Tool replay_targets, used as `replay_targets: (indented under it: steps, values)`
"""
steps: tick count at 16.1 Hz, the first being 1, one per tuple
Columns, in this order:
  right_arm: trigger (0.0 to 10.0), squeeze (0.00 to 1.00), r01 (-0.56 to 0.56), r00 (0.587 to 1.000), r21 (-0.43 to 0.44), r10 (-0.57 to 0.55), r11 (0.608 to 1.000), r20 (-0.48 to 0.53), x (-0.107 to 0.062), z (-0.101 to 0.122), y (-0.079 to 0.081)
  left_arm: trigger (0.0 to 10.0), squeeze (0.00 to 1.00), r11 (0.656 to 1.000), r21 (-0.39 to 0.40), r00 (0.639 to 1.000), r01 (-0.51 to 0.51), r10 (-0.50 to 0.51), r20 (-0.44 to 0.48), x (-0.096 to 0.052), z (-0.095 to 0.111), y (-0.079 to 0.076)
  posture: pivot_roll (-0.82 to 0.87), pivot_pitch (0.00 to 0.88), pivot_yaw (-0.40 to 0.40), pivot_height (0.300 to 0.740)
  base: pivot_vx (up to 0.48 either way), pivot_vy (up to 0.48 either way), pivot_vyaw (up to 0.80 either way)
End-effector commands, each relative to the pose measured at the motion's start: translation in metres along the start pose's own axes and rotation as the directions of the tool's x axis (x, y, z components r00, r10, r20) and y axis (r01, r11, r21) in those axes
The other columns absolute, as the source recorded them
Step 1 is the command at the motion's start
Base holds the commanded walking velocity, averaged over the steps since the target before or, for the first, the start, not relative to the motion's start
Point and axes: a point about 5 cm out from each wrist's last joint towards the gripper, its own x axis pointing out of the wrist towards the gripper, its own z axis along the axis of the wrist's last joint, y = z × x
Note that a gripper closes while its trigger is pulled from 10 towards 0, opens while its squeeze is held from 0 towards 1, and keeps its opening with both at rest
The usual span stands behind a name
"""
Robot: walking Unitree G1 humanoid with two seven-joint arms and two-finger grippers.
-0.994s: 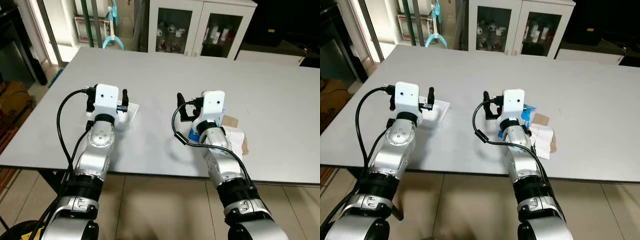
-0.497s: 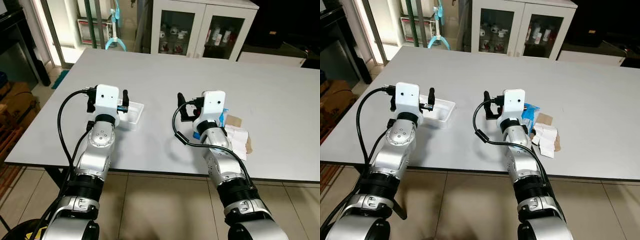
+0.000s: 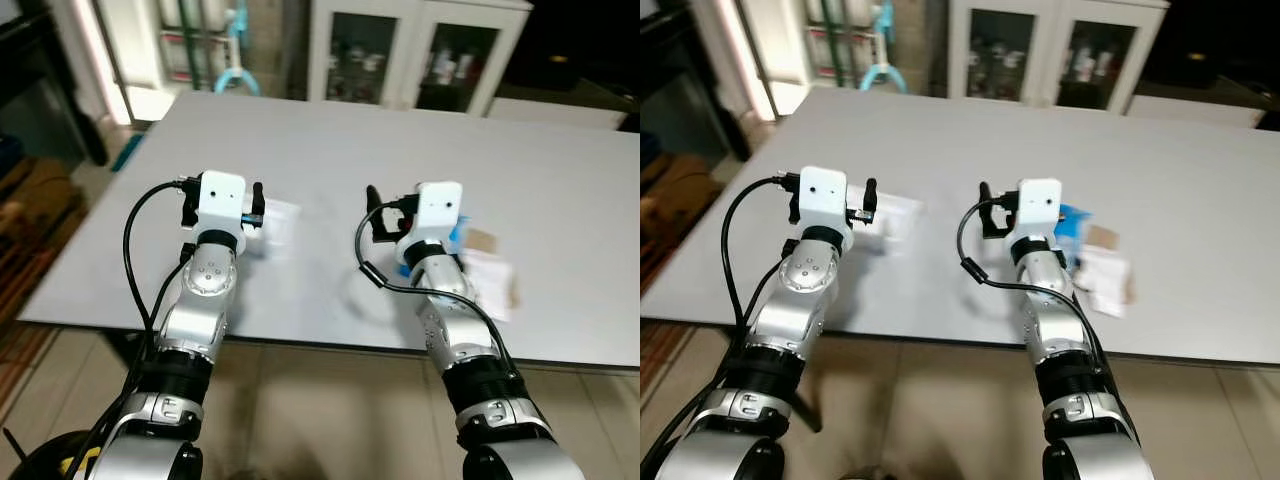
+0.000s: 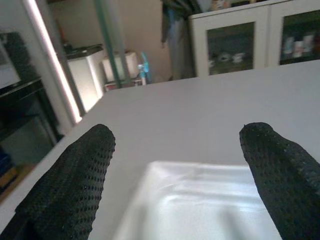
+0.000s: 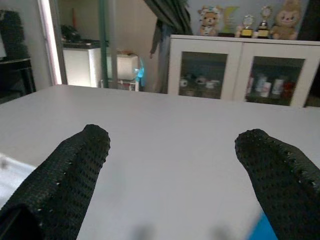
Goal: Picking trash to rubbish bin
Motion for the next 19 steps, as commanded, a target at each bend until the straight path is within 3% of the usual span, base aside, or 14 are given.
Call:
replay_targets:
  steps: [1,14,19]
  values:
    - [10.0,0.0,-0.004,1.0,0.016,0.004,1.0,-0.016,0.0,-0.002,0.003,10.0,0.0,1.0,0.005,1.0,0.005,-0.005,-0.013,0.001,0.0,0.001,0.04,0.032,-0.053,0.74,0.0,0.48,0.0]
    - [10.0,0.0,-0.003,1.0,0.02,0.003,1.0,-0.023,-0.003,-0.005,0.003,10.0,0.0,0.995,0.032,0.995,0.094,-0.093,-0.034,-0.002,-0.004,-0.009,0.04,0.037,-0.05,0.74,0.0,0.037,0.0]
    - [10.0,0.0,-0.003,1.0,0.019,0.004,1.0,-0.023,-0.002,-0.005,0.003,10.0,0.0,0.996,0.032,0.997,0.078,-0.077,-0.031,-0.001,-0.003,-0.006,0.04,0.035,-0.05,0.74,0.393,0.0,0.0]
